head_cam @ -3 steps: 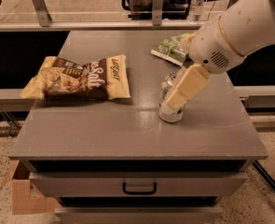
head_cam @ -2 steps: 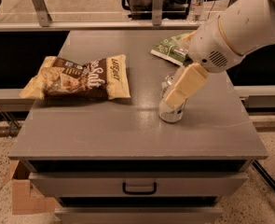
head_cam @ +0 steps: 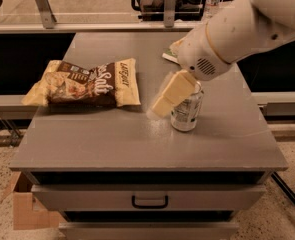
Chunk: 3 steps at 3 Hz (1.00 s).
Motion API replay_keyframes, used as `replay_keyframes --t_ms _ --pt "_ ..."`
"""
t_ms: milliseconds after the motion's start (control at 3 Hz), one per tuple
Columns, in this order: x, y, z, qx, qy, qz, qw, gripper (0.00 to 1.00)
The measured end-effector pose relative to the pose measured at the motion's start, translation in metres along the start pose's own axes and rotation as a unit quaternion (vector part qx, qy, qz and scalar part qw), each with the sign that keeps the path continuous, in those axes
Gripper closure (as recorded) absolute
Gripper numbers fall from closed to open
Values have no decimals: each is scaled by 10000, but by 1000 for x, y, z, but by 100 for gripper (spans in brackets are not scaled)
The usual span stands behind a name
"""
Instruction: Pick brown chip bag
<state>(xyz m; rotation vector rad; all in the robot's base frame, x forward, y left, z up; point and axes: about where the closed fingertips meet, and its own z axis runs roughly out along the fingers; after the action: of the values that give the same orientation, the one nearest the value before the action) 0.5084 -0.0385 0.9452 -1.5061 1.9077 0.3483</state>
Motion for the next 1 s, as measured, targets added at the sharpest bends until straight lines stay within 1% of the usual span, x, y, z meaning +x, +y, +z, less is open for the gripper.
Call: replay_keyframes --t_ms 333,667,1000 --pt "-23 -4 41 -187 -14 -118 9998 0" --pt "-35 -12 81 -299 186 -162 9992 0" --pt "-35 -26 119 -280 468 -74 9985 0"
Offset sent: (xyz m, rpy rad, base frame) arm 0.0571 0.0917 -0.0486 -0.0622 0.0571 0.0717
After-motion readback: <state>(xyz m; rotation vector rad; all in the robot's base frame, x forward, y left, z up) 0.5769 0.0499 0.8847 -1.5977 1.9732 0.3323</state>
